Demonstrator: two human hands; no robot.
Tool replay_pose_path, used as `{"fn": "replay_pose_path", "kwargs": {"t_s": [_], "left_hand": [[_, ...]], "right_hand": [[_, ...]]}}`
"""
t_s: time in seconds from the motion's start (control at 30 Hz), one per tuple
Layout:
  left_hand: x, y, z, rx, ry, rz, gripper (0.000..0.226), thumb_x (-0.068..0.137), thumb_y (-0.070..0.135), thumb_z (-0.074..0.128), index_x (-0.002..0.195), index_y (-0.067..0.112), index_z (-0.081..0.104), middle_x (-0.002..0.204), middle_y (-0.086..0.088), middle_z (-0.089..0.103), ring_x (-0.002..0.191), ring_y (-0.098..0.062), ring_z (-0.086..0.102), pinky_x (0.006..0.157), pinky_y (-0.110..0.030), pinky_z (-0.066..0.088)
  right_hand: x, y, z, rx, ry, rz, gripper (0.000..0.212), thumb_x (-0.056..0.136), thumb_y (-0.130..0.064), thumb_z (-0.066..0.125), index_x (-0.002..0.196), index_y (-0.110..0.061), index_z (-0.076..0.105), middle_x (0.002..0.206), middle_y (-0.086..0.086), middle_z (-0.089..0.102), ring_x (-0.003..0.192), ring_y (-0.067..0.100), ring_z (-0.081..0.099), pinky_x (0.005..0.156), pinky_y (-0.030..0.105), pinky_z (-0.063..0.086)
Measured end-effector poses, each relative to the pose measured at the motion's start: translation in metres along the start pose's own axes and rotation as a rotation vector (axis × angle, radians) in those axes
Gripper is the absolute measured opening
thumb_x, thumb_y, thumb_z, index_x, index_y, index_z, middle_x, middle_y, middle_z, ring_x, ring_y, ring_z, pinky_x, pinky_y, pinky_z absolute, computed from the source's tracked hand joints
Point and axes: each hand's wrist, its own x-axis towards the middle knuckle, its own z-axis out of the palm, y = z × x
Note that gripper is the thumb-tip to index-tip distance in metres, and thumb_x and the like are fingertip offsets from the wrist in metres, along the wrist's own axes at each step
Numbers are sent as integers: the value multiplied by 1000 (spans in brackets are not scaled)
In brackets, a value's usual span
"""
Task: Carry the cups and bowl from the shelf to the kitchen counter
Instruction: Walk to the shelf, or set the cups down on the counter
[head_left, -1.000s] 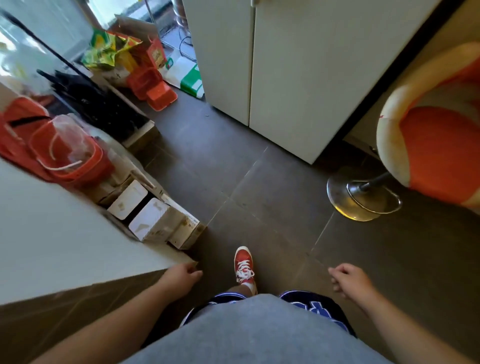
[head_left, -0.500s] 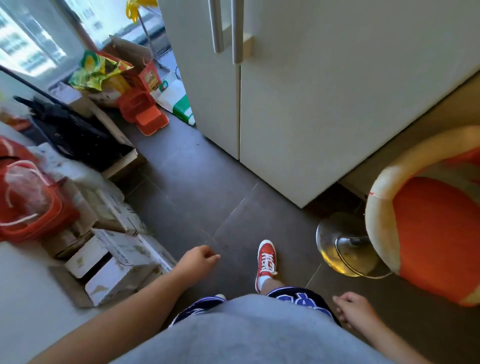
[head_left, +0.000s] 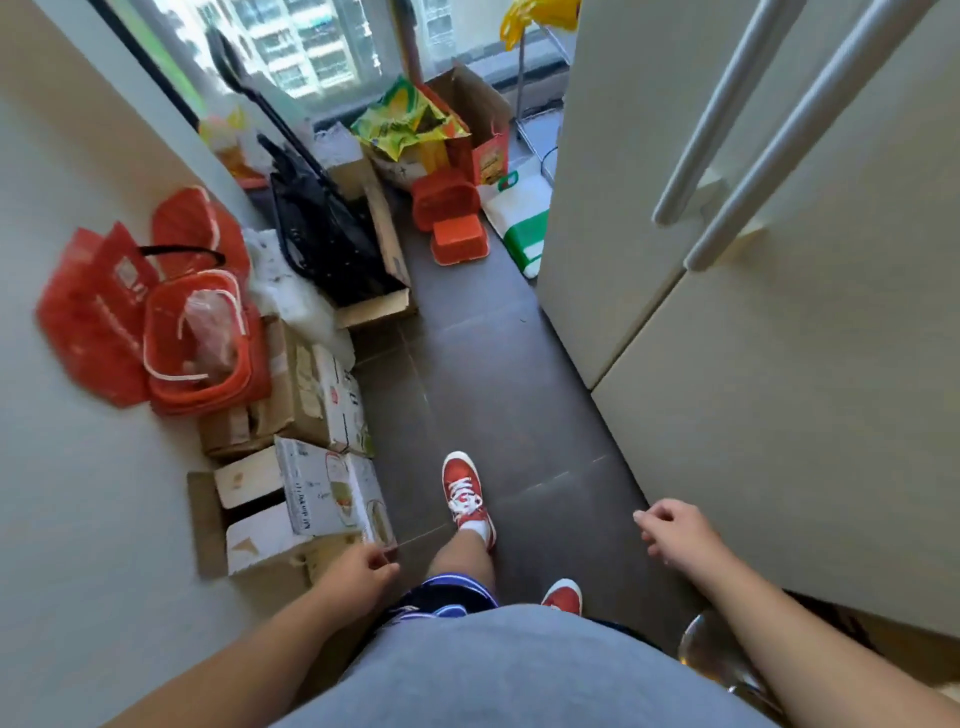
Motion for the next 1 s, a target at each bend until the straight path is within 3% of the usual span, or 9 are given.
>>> {"fn": "replay_pose_path", "kwargs": {"t_s": [0.17,0.33,0.5,0.67,0.77,0.87,1.0], "left_hand": [[47,-14,-53,-121,9,-86,10,93,35,60,85,30,63,106,2,67,94,-14,61,88,-34,52],[99,-5,-132,-104,15,-111,16,93,36,59,95,22,66,97,-1,71,86,-16,67,80,-37,58],[141,56,-212,-118,67,-28,17,94,37,59,96,22,67,90,1,69,83,-13,66,78,-34,58],[190,138,-268,-142,88,66,21,94,38,58,107,23,65,97,6,65,91,-11,64,76,-27,55],[225,182,-299,-86,92,107,22,94,42,57,107,26,64,100,4,68,92,-11,64,82,-33,57],[258,212,-331,-81,74,92,24,93,43,57,105,25,65,94,6,69,86,-9,65,77,-31,57],[290,231,-374,-57,77,19,23,92,43,59,104,25,66,93,8,68,84,-8,64,72,-28,56]], "right_hand": [[61,-107,14,-88,-23,-105,23,86,-21,66,68,-8,61,62,8,65,49,20,57,52,26,42],[99,-171,18,-113,-13,-68,26,87,-17,67,65,-8,57,59,11,61,43,19,55,49,23,38],[126,-200,5,-111,-26,31,30,89,-15,65,63,-9,51,56,14,56,43,19,47,49,27,32],[158,-224,-7,-87,-4,148,32,89,-12,65,61,-9,49,49,7,55,34,16,44,41,18,29],[185,-247,-14,-93,-7,191,31,88,-12,65,62,-9,49,50,9,56,36,17,46,41,18,30],[215,-286,-23,-81,-4,195,32,86,-13,68,59,-8,51,55,12,58,42,19,49,33,15,32],[259,-359,-35,-93,-41,152,31,86,-18,66,59,-11,52,52,7,58,43,20,51,40,19,34]]}}
